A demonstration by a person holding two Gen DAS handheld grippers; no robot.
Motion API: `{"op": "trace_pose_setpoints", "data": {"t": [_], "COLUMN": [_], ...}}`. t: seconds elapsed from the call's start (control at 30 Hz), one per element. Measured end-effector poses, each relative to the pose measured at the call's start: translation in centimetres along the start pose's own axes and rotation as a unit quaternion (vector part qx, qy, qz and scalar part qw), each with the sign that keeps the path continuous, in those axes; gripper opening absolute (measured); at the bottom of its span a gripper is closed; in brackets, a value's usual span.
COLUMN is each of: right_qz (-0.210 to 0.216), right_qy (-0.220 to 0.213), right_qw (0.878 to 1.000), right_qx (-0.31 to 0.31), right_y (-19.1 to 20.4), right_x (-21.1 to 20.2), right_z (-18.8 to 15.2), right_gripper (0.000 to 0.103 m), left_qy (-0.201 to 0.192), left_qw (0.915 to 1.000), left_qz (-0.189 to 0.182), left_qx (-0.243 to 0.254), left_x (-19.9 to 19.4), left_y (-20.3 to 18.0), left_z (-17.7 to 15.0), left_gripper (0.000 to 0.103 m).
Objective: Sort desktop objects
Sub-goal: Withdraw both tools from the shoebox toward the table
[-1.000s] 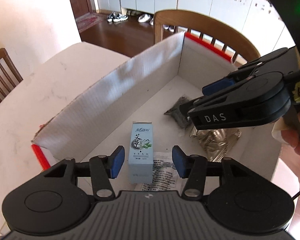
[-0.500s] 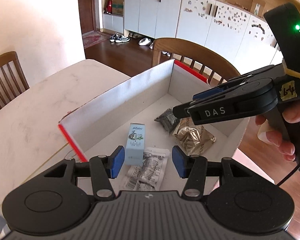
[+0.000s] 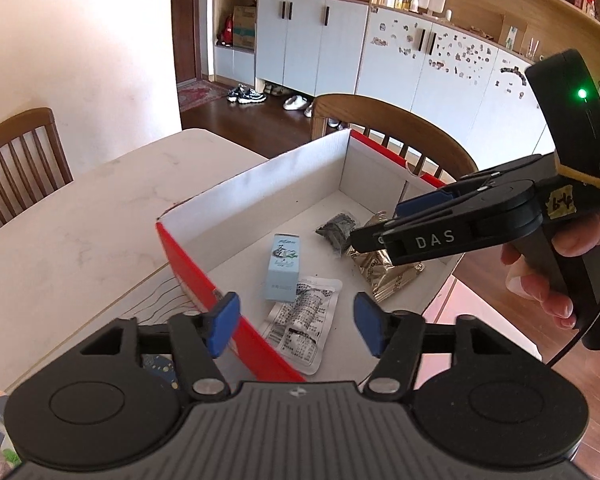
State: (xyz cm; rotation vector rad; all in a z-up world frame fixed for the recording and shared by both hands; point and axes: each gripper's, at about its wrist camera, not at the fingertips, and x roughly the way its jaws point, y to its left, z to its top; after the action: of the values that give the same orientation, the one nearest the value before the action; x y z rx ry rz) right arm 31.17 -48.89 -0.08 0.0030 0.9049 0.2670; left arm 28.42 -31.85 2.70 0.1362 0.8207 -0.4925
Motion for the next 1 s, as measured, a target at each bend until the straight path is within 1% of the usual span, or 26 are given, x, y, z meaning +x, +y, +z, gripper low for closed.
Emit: {"op": "trace_pose_setpoints", "data": {"t": [0.13,0.2,0.23,0.37,0.43,0.6,0.7,0.83,0.93,1.0], "right_qz": [0.001,0.002,0.002,-0.002,-0.002,-0.004,-0.004,0.001,-0.003,0.002], "right_qy": [-0.007,-0.012,-0.015,-0.02,-0.025,-0.041,-0.05,-0.058,-0.067,-0.071], "right_qw": [1.0,1.0,1.0,1.0,1.0,0.999,0.999,0.998,0.997,0.997], "right_qx": [0.009,0.012,0.013,0.009,0.005,-0.009,-0.018,-0.032,-0.04,-0.038], "right_y": [0.6,1.1,1.4,2.9,3.7,6.0,7.4,9.5,11.0,11.8], "right_x": [-0.5,-0.8,-0.9,-1.4,-1.7,-2.8,-3.3,-3.8,-4.1,-4.3], "right_z": [-0.4,-0.6,-0.8,-1.2,-1.4,-1.9,-2.2,-2.8,-3.2,-3.4], "right_gripper": [0.065,0.071,0.072,0.073,0.075,0.081,0.082,0.083,0.083,0.084], "left_qy": [-0.01,-0.014,-0.015,-0.02,-0.024,-0.035,-0.041,-0.05,-0.055,-0.059], "left_qw": [0.9999,0.9998,0.9998,0.9995,0.9993,0.9984,0.9977,0.9965,0.9959,0.9952], "left_qz": [0.004,0.005,0.006,0.012,0.015,0.02,0.021,0.024,0.03,0.031], "left_qx": [-0.008,-0.013,-0.015,-0.02,-0.026,-0.04,-0.051,-0.062,-0.066,-0.071], "left_x": [-1.5,-2.1,-2.4,-3.6,-4.2,-6.0,-6.9,-8.2,-9.3,-10.1], "left_y": [0.9,1.3,1.4,2.3,2.8,4.4,5.4,6.8,7.6,8.2], "left_z": [-0.8,-1.2,-1.5,-2.4,-2.9,-4.3,-5.2,-6.5,-7.4,-8.0], "left_gripper": [0.07,0.074,0.075,0.076,0.083,0.085,0.086,0.099,0.1,0.1]}}
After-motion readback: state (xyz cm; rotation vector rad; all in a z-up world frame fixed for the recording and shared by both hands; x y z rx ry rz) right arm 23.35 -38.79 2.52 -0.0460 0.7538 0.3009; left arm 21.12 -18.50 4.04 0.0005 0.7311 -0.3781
